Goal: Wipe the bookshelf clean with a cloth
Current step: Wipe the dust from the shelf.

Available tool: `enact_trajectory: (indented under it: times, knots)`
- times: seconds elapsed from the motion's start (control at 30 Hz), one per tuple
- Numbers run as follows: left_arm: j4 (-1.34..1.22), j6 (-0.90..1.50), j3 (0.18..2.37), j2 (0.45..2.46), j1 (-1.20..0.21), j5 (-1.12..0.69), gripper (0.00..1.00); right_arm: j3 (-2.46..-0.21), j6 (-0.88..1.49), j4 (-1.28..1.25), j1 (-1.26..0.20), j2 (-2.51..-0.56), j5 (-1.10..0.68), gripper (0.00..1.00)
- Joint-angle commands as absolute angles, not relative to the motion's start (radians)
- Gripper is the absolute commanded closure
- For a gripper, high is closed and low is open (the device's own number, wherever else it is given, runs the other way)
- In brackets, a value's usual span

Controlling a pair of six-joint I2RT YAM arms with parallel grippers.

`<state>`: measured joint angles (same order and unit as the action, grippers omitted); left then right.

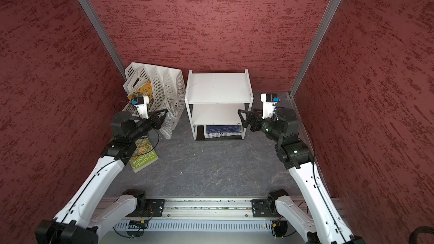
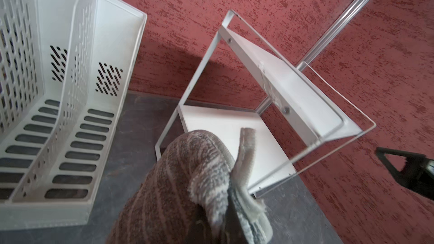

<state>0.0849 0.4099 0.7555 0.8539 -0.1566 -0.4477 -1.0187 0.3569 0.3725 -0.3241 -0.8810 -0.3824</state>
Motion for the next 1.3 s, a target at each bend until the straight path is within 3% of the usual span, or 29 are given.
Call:
enact_trajectory:
  times: [0.0, 0.27, 0.6, 0.87, 1.03, 1.17, 1.23, 1.27]
  knots:
    - [0.159, 0.479, 0.689, 0.733, -0.226, -0.512, 1.0, -0.957, 0.399, 0.275, -0.444, -0.88, -0.494, 0.06]
    - [0.003, 0.582, 0.656, 0.657, -0.5, -0.637, 1.0, -0.855, 0.442, -0.025, -0.701, -0.972, -0.629, 0.02]
    - [-0.154, 0.6, 0.7, 0.745, -0.616, -0.745, 0.99, -0.822, 0.428, -0.175, -0.755, -1.008, -0.749, 0.02]
    - [-0.211, 0.607, 0.731, 0.788, -0.624, -0.766, 0.99, -0.83, 0.417, -0.162, -0.778, -1.043, -0.744, 0.18]
    - [-0.211, 0.608, 0.736, 0.804, -0.633, -0.772, 0.98, -0.849, 0.428, -0.196, -0.788, -1.096, -0.757, 0.42]
    - [-0.174, 0.598, 0.735, 0.804, -0.632, -0.756, 0.95, -0.836, 0.438, -0.241, -0.79, -1.088, -0.722, 0.75]
    - [-0.152, 0.589, 0.736, 0.799, -0.631, -0.746, 0.9, -0.832, 0.429, -0.222, -0.79, -1.069, -0.672, 0.95]
    - [-0.125, 0.576, 0.741, 0.791, -0.631, -0.731, 0.87, -0.832, 0.411, -0.194, -0.789, -1.055, -0.641, 1.0]
